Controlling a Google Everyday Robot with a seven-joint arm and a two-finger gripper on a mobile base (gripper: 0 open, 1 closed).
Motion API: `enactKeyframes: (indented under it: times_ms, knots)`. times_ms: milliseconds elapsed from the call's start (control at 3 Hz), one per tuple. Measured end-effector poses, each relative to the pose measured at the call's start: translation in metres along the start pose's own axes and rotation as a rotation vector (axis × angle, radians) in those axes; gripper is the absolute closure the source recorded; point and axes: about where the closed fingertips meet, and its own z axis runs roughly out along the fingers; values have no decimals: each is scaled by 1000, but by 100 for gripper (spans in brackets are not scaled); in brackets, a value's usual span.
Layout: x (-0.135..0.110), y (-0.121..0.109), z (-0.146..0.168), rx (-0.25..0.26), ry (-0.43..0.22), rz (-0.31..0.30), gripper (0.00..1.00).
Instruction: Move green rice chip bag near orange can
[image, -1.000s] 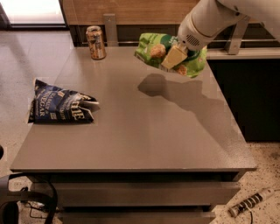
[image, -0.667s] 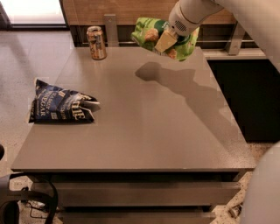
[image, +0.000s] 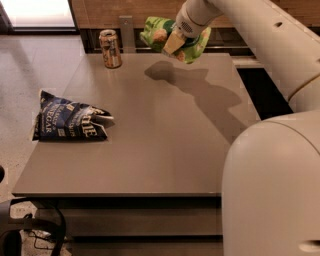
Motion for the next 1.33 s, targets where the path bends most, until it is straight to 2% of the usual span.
enactKeyframes:
  times_ms: [333, 667, 1333]
  knots:
    - [-15, 5, 24, 10, -34, -5, 100]
    - [-15, 6, 26, 10, -35, -5, 82]
    - [-14, 9, 31, 0, -29, -6, 36]
